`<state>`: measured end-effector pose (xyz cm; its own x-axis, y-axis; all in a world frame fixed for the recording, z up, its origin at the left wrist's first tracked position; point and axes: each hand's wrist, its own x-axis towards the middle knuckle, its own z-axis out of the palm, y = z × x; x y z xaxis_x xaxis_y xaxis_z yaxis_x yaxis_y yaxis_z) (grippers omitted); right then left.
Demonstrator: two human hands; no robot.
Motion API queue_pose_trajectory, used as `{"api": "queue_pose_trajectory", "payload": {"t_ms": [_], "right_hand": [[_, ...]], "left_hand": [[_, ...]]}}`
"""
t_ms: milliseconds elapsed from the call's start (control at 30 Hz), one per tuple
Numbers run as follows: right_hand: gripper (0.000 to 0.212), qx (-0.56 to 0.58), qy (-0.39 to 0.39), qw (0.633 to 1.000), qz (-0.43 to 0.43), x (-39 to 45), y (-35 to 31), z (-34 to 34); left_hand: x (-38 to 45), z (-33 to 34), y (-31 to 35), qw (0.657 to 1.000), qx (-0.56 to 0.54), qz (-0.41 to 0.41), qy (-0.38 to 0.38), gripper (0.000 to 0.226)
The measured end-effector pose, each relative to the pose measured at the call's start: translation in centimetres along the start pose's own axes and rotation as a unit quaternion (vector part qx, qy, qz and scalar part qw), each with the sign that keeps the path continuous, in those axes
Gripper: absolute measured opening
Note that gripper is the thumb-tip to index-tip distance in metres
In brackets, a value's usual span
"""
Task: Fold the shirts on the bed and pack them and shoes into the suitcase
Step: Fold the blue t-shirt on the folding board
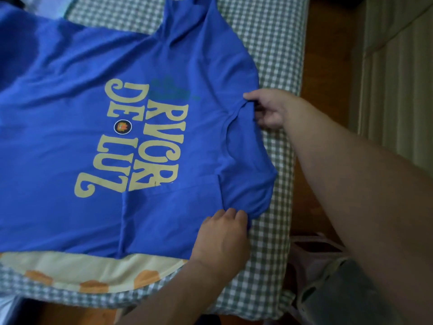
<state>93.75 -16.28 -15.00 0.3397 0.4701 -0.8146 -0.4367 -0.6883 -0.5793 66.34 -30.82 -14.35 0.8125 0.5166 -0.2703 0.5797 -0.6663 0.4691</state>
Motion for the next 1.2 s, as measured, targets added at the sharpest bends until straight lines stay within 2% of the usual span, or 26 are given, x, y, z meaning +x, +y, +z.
{"api": "queue_pose_trajectory", "payload": {"t_ms": [67, 100, 267, 333, 400, 433, 500, 567, 633, 667, 700, 767, 833, 900, 967, 1033, 1133, 1200], "right_hand": [[0.029, -0.017, -0.024, 0.999, 0.021, 0.3, -0.4, 0.0], [0.032, -0.003, -0.022, 1.0, 0.014, 0.4, -0.5, 0.0], [0.033, 0.179, 0.041, 0.983, -0.031, 1.7, -0.5, -0.1], [0.029, 0.202, 0.072, 0.976, -0.038, 2.4, -0.7, -0.9], [0.024, 0.142, 0.134, 0.976, -0.095, 2.6, -1.2, -1.5], [0.023, 0.069, 0.184, 0.971, -0.136, 2.4, -1.5, -1.4], [0.023, -0.011, 0.245, 0.948, -0.204, 2.2, -1.6, -1.5], [0.03, 0.019, 0.209, 0.955, -0.209, 2.1, -1.2, -2.3], [0.042, 0.079, 0.128, 0.977, -0.151, 1.7, -0.2, -3.2], [0.042, 0.065, 0.094, 0.986, -0.118, 1.0, 0.4, -3.5], [0.041, 0.031, 0.075, 0.993, -0.089, 0.5, 1.1, -3.7], [0.037, -0.033, 0.039, 0.998, -0.034, -0.6, 2.8, -3.6], [0.031, -0.055, 0.006, 0.998, -0.006, -1.2, 3.9, -3.3], [0.021, -0.017, 0.005, 1.0, 0.003, -1.0, 3.9, -2.9], [0.018, 0.05, 0.031, 0.998, 0.003, -0.3, 3.8, -2.6], [0.02, 0.082, 0.057, 0.995, -0.007, 0.5, 4.0, -2.5], [0.025, 0.066, 0.097, 0.993, -0.033, 1.3, 4.5, -2.6], [0.016, 0.053, 0.129, 0.988, -0.069, 1.3, 4.3, -2.6]], "left_hand": [[-1.0, 0.2, -0.2, 0.999, -0.038, 0.007, 0.02, 0.006], [-1.5, 0.2, -0.2, 0.998, -0.054, 0.01, 0.019, 0.005], [-2.2, 0.4, -0.4, 0.996, -0.084, 0.014, -0.021, 0.014], [-1.9, 0.6, -0.6, 0.995, -0.089, 0.019, -0.033, 0.014], [-1.7, 0.8, -0.9, 0.995, -0.093, 0.025, -0.041, 0.016], [-1.5, 0.8, -1.0, 0.994, -0.091, 0.027, -0.05, 0.017], [-1.4, 0.8, -1.1, 0.994, -0.09, 0.029, -0.063, 0.021], [-1.2, 0.2, -0.9, 0.991, -0.102, 0.022, -0.084, 0.026], [-1.1, -0.7, -0.5, 0.986, -0.119, -0.009, -0.113, 0.021], [-1.0, -0.9, -0.1, 0.986, -0.121, -0.033, -0.112, 0.015], [-0.8, -1.0, 0.3, 0.987, -0.109, -0.057, -0.105, 0.018], [0.2, -0.9, 1.2, 0.994, -0.042, -0.086, -0.058, 0.035], [1.7, -0.8, 2.2, 0.998, 0.013, -0.052, 0.016, 0.04], [3.8, -0.6, 3.1, 0.997, 0.053, 0.003, 0.061, 0.032], [6.5, -0.4, 3.6, 0.994, 0.081, 0.019, 0.068, 0.029], [9.0, -0.7, 4.0, 0.995, 0.087, -0.015, 0.046, 0.029], [11.3, -1.6, 4.1, 0.993, 0.093, -0.067, 0.009, 0.017], [12.3, -2.1, 4.0, 0.997, 0.029, -0.07, 0.007, 0.008]]}}
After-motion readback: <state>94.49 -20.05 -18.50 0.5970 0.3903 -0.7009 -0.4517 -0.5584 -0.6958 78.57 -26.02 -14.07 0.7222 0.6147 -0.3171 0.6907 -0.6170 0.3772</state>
